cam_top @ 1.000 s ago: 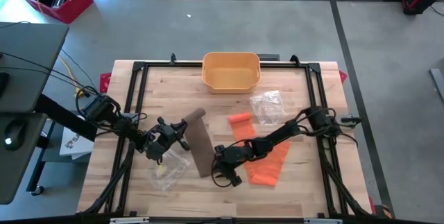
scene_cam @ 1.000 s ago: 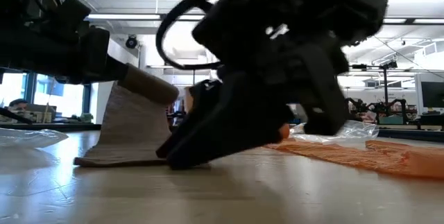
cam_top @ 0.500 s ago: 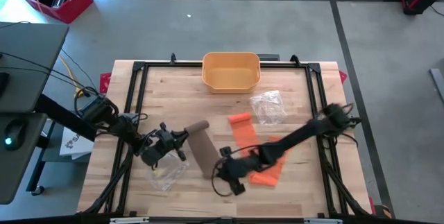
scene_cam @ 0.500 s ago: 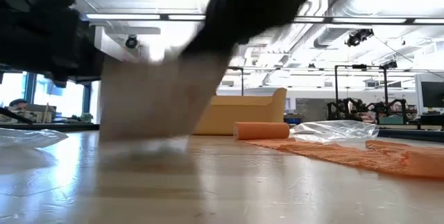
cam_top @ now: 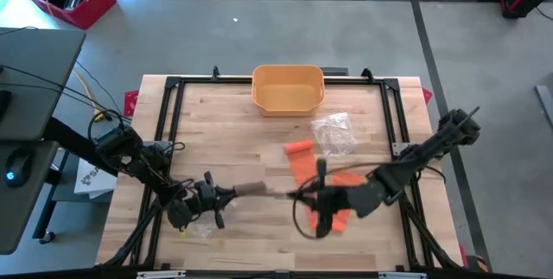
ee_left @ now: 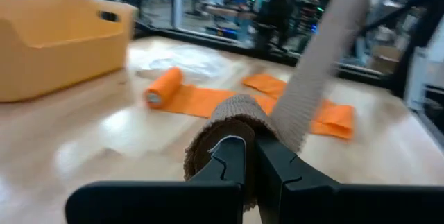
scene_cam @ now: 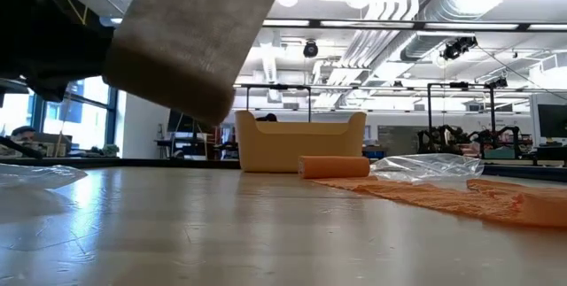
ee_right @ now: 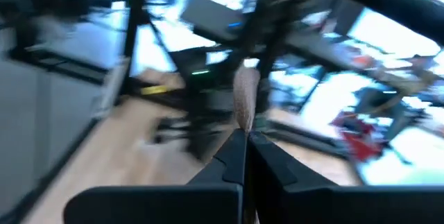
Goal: Roll bandage
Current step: Roll the brown bandage
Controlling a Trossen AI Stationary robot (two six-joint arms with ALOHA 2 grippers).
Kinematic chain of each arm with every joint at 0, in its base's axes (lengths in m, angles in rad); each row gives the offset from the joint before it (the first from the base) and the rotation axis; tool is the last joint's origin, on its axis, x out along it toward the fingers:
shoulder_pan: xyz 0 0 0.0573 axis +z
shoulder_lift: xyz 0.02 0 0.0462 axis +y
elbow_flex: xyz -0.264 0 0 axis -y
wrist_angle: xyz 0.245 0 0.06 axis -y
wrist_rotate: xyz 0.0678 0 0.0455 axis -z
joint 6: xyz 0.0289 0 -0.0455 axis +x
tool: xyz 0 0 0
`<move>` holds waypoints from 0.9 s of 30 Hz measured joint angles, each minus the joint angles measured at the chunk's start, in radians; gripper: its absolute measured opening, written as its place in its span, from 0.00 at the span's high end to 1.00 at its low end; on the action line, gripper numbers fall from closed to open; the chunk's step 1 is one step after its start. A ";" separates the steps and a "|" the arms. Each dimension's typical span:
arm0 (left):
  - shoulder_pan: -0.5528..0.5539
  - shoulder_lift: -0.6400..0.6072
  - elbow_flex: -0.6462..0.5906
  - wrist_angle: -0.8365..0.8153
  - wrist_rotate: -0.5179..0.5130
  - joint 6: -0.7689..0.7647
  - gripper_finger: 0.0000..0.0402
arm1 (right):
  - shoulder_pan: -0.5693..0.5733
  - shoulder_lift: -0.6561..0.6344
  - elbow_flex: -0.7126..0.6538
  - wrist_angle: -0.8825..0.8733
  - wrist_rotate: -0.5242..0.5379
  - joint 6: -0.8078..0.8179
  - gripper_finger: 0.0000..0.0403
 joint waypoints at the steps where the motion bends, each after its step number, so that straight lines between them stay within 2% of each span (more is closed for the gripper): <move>1: -0.002 0.000 0.021 -0.023 0.009 -0.001 1.00 | -0.017 -0.013 0.000 -0.007 0.012 -0.010 1.00; 4: -0.012 0.000 0.073 -0.054 0.071 -0.003 1.00 | -0.087 -0.030 0.000 -0.031 0.016 -0.027 1.00; 6: -0.019 0.000 0.101 -0.058 0.137 -0.004 1.00 | -0.147 -0.033 0.000 -0.052 -0.020 -0.030 1.00; 10: -0.039 0.000 0.163 -0.057 0.255 0.000 1.00 | -0.285 -0.005 0.000 -0.119 -0.170 0.019 1.00; 12: -0.056 0.000 0.193 -0.055 0.268 0.032 1.00 | -0.342 0.035 0.000 -0.143 -0.236 0.041 1.00; 17: -0.113 0.000 0.246 -0.009 0.169 0.146 1.00 | -0.393 0.199 0.000 -0.144 -0.372 0.086 1.00; 23: -0.164 0.000 0.262 0.021 0.038 0.214 1.00 | -0.360 0.441 -0.001 -0.032 -0.430 0.172 1.00; 27: -0.173 0.000 0.263 0.029 0.007 0.211 1.00 | -0.349 0.511 -0.001 -0.011 -0.538 0.262 0.92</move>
